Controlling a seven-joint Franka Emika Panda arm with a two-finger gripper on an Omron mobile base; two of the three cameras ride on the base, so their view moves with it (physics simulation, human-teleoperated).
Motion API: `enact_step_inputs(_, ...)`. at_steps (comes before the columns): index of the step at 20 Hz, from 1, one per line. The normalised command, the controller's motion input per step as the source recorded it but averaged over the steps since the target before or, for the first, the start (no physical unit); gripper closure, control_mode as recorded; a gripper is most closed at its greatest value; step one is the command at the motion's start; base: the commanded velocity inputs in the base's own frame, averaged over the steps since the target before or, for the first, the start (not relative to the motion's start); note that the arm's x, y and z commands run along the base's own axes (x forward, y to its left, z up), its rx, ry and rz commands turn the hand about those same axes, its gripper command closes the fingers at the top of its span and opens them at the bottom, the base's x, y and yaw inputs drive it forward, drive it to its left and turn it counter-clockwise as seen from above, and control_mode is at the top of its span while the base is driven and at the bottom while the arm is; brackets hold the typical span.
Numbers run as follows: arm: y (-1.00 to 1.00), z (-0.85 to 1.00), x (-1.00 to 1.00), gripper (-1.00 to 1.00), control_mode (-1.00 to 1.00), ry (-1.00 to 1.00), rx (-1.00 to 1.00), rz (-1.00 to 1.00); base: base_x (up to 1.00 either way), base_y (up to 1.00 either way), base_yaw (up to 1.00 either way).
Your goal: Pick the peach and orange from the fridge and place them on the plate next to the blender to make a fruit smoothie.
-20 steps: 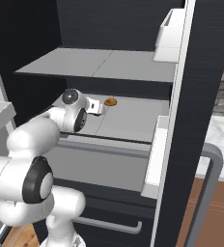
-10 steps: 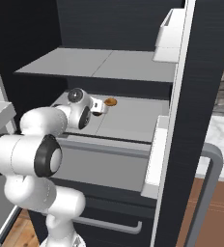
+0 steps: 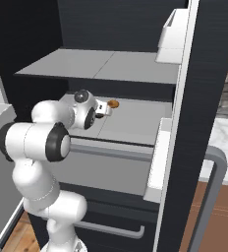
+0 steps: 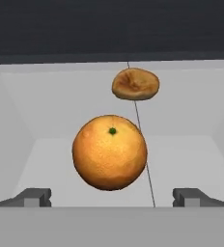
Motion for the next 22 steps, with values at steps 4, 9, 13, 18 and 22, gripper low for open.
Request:
enact_step_inputs(4, 0.03, -0.33, 0.42, -1.00, -1.00, 0.00, 0.00, 0.00, 0.00, 0.00, 0.00)
enact_step_inputs(9, 0.05, -0.20, 0.49, -1.00, -1.00, 0.00, 0.00, 0.00, 0.00, 0.00, 0.00)
enact_step_inputs(13, 0.01, -0.18, 0.42, -1.00, -1.00, 0.01, 0.00, 0.00, 0.00, 0.00, 0.00)
enact_step_inputs(18, 0.00, -0.29, 0.30, 1.00, -1.00, 0.00, 0.00, 0.00, 0.00, 0.00, 0.00)
enact_step_inputs(22, 0.00, -0.63, 0.02, 1.00, -1.00, 0.01, 0.00, 0.00, 0.00, 0.00, 0.00)
